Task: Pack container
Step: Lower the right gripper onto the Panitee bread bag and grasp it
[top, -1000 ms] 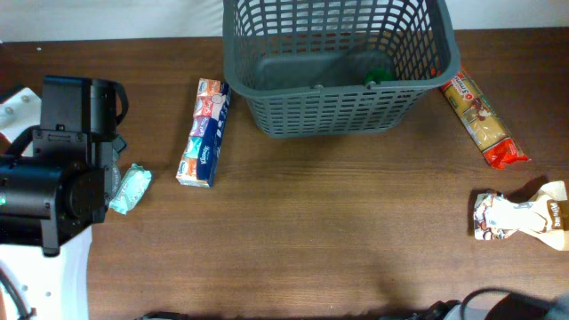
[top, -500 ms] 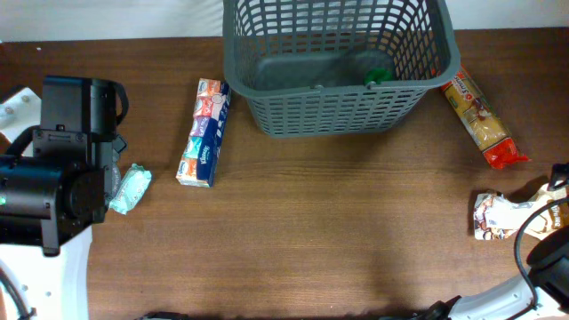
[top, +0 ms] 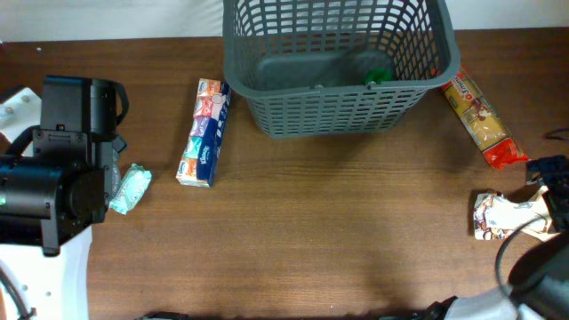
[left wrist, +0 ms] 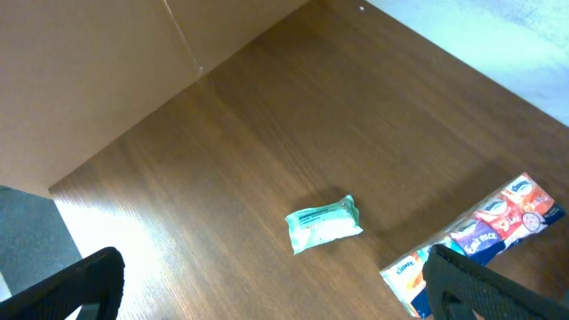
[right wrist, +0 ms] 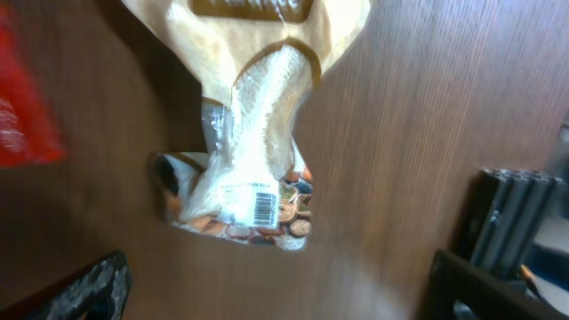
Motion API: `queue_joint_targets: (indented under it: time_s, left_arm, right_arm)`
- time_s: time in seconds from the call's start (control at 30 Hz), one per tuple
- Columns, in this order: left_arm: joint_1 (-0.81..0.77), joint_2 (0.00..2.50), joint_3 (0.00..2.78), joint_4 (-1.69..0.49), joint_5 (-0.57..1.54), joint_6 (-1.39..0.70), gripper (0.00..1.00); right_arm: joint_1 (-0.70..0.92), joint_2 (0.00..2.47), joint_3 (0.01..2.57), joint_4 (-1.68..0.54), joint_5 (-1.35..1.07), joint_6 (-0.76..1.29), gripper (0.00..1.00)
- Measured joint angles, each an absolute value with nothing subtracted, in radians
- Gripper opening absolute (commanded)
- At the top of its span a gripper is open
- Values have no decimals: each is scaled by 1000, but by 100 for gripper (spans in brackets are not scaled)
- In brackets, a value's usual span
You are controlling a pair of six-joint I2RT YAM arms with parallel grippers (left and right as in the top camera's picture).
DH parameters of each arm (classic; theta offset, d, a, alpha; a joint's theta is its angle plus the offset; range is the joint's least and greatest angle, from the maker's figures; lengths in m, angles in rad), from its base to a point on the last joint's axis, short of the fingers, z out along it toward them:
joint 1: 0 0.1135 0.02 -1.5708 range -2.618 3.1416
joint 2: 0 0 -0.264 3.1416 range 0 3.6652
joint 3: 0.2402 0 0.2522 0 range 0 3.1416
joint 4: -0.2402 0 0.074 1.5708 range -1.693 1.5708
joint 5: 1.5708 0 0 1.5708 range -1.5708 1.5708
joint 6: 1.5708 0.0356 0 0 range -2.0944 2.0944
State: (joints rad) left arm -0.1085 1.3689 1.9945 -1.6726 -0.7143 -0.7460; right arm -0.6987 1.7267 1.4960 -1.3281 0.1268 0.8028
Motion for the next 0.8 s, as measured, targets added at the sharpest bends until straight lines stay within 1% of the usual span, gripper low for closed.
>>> queue_joint_targets:
  time_s: [0.17,0.47,0.67,0.8]
  left_arm:
    - [-109,1369,1995,-1673,-714,-746,99]
    - [-109,1369,1995,-1673,-715,-746,99]
    - [-109,1369,1995,-1673,-714,-746,99]
    - [-109,1369,1995,-1673,-715,-746,99]
  right_arm:
    - [-699,1578,1359,-1170,117,798,99]
    - [-699,1720,1301,-1126,50,856,99]
    - [-699,1739,1299,-1089,50,929,99]
    - [-699,1743,1299,-1039,49,933,99]
